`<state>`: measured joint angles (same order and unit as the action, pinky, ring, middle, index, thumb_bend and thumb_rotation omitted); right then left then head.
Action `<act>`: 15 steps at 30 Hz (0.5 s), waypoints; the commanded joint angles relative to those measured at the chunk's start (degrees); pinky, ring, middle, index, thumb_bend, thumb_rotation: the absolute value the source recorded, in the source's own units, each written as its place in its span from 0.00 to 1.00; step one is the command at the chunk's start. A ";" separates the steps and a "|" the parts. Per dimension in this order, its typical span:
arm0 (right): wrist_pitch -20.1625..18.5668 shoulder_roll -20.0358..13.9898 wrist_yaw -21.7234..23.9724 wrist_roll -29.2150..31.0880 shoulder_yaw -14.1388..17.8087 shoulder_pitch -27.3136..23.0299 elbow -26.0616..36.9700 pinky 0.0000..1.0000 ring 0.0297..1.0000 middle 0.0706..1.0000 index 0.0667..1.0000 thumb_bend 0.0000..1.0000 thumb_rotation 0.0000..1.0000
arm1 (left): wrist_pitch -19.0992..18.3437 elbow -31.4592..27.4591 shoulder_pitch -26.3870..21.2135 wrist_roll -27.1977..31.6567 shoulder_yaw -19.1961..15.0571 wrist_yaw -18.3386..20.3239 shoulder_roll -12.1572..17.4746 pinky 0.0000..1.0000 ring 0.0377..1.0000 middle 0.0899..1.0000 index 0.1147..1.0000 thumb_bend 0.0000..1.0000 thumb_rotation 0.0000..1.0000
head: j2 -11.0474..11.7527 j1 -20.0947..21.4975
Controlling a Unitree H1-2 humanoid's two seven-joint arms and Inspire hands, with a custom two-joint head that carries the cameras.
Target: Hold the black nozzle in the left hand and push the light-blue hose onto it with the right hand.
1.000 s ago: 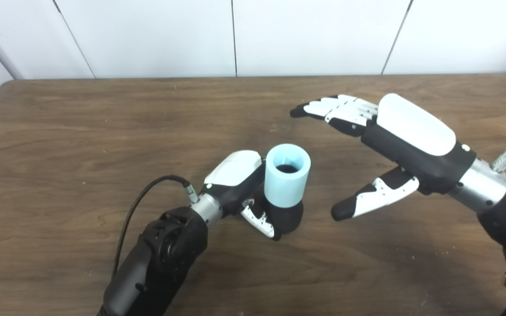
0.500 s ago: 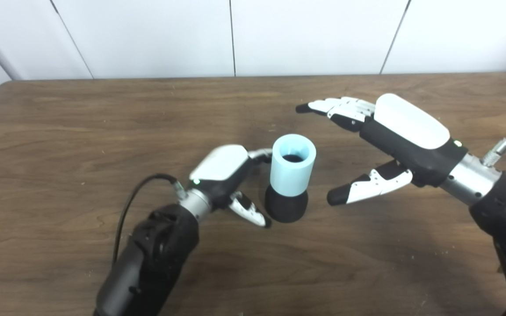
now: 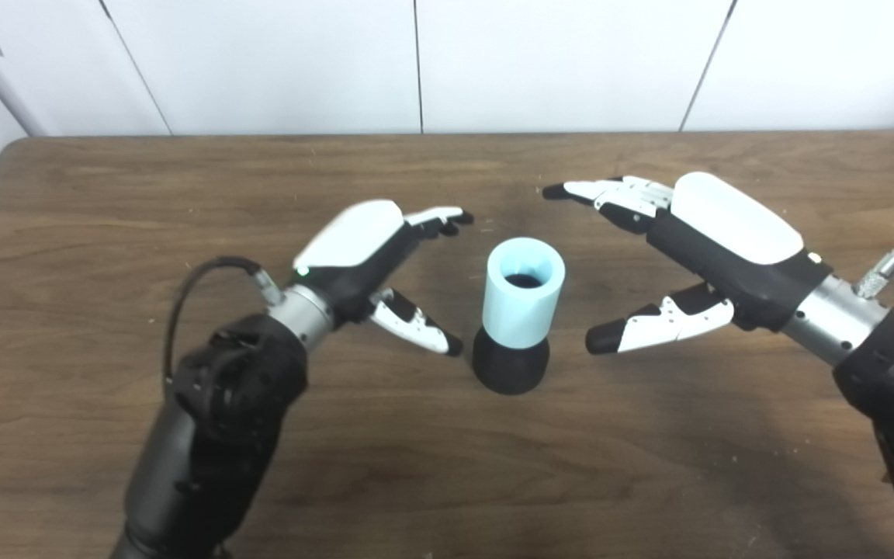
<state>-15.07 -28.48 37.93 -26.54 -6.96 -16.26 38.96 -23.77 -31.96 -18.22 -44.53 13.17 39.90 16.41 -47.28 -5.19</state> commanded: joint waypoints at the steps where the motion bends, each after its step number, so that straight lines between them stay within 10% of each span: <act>1: 1.39 -0.91 -2.80 0.39 1.67 -1.52 -1.51 0.93 0.91 0.90 0.91 0.55 0.84 | -0.86 -2.90 -2.27 3.94 -3.51 -1.25 0.85 0.87 0.85 0.83 0.82 1.00 0.22 | 0.04 0.01; 8: 2.08 4.04 -10.11 5.39 4.88 0.88 -9.16 0.82 0.88 0.89 0.90 0.50 0.85 | -3.12 -2.84 2.05 17.77 -15.54 -7.19 -4.21 0.81 0.85 0.84 0.82 0.90 0.11 | 0.56 0.06; 15: 0.69 21.41 -25.30 12.03 11.68 6.59 -14.87 0.71 0.81 0.83 0.84 0.43 0.83 | -3.11 -0.30 9.58 22.49 -23.29 -20.61 -14.29 0.77 0.78 0.76 0.74 0.67 0.05 | 1.59 1.12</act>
<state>-15.28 -5.96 14.75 -16.02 3.93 -7.71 22.96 -27.19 -31.13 -7.75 -22.69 -10.20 21.85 2.51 -45.62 -4.04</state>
